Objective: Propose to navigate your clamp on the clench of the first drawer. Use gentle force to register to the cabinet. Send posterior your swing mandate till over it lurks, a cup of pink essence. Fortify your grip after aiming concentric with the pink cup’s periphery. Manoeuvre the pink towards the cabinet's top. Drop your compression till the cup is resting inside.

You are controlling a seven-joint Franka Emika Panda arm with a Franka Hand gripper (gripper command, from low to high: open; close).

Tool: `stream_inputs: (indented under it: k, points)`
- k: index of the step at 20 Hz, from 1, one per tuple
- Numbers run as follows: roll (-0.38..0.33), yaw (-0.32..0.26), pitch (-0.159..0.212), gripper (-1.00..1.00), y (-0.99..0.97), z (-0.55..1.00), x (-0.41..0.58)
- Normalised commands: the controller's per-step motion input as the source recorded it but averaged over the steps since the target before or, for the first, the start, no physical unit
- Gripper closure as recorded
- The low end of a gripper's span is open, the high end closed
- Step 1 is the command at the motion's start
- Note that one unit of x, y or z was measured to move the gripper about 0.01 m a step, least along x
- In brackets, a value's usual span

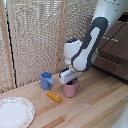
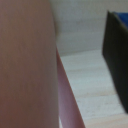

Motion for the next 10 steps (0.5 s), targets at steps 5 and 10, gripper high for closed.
stream_inputs:
  k: [5,10]
  points:
    - [0.037,0.005,0.026,1.0,0.01,-0.04,-0.036]
    - [0.024,-0.044,-0.009,1.0,0.06,0.31,-0.074]
